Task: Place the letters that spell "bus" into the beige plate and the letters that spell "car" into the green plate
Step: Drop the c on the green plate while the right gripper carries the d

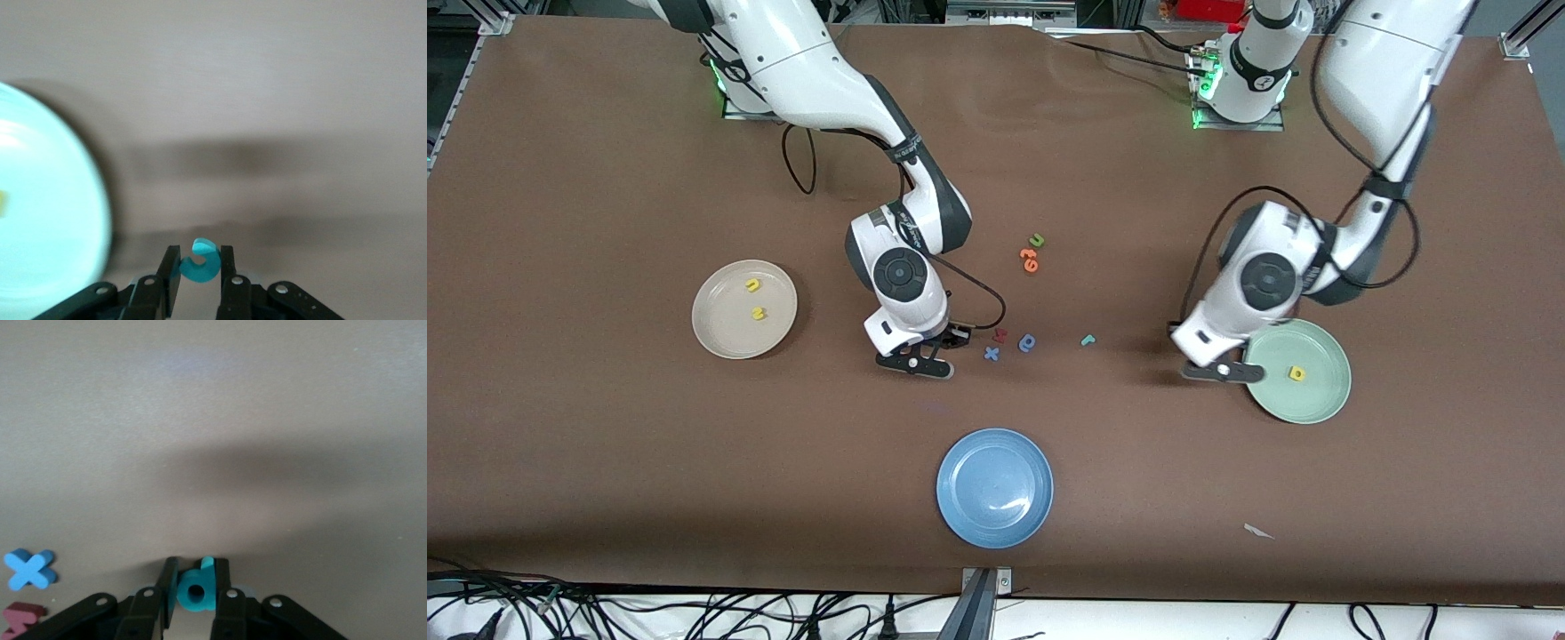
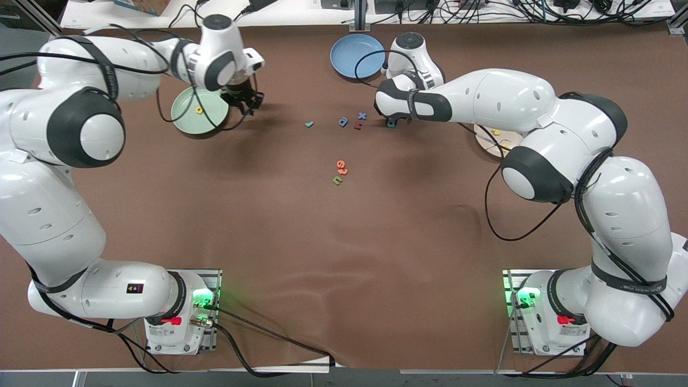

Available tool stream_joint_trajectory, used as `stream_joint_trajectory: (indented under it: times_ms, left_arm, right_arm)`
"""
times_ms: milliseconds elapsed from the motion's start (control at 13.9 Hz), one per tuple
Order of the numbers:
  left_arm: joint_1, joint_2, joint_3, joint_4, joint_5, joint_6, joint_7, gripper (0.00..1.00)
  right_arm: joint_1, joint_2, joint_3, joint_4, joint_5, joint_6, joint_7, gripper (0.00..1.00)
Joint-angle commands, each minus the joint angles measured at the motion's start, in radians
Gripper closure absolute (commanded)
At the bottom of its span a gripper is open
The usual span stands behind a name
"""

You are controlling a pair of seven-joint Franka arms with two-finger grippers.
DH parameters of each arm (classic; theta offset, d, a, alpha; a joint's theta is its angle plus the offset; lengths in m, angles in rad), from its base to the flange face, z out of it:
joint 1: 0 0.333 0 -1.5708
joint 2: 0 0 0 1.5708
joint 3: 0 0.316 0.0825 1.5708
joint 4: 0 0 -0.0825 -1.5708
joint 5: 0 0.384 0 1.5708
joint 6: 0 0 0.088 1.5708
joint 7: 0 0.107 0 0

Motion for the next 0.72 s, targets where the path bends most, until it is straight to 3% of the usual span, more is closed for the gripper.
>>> stream_joint_trajectory:
  times_ms: [0, 216, 288, 360, 432, 648]
  left_arm:
    - [0.114, -0.004, -0.013, 0.026, 0.034, -0.017, 0.153, 0.82]
    - [0.202, 0.022, -0.012, 0.055, 0.060, -0.016, 0.258, 0.79]
    - [0.213, 0.033, -0.013, 0.060, 0.084, -0.012, 0.260, 0.68]
    - [0.213, 0.050, -0.013, 0.067, 0.112, -0.011, 0.260, 0.26]
    - [0.209, 0.057, -0.015, 0.072, 0.143, -0.009, 0.249, 0.00]
    - [0.181, 0.054, -0.027, 0.103, 0.129, -0.017, 0.165, 0.00]
  right_arm:
    - [-0.008, -0.041, -0.055, 0.017, 0.003, -0.134, -0.094, 0.95]
    - [-0.016, -0.129, -0.146, -0.027, 0.020, -0.283, -0.282, 0.95]
    - [-0.029, -0.166, -0.155, -0.074, 0.022, -0.287, -0.358, 0.95]
    - [-0.042, -0.207, -0.169, -0.132, 0.022, -0.284, -0.427, 0.95]
    - [-0.052, -0.241, -0.192, -0.186, 0.026, -0.282, -0.495, 0.95]
    - [-0.057, -0.316, -0.304, -0.359, 0.028, -0.255, -0.716, 0.95]
